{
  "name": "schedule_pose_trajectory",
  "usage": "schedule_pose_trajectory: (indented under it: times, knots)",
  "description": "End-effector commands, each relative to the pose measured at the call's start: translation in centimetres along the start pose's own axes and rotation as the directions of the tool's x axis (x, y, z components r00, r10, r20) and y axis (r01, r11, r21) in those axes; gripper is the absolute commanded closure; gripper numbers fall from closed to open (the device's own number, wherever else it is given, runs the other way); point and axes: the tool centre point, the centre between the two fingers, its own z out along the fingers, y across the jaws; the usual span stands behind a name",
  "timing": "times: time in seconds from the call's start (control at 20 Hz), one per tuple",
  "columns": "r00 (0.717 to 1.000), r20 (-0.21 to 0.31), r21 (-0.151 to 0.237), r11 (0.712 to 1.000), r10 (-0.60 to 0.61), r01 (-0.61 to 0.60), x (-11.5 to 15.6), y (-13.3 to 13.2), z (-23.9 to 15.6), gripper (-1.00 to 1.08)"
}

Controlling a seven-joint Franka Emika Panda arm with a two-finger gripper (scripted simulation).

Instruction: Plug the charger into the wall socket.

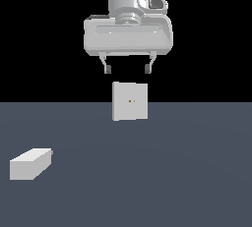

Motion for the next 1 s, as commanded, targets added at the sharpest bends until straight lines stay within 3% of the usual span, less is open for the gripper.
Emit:
schedule_pose_trajectory:
  times: [0.0,0.5,0.95]
  knots:
    - [1.0,0.0,0.0,1.0,0.0,0.0,0.0,0.0,0.0,-0.92]
    - [1.0,-0.002,0.001,1.0,-0.005,0.005,-1.6,-1.7,1.4,-0.92]
    - [1.0,-0.007,0.003,1.0,-0.019,0.019,-6.0,-6.7,5.5,-0.92]
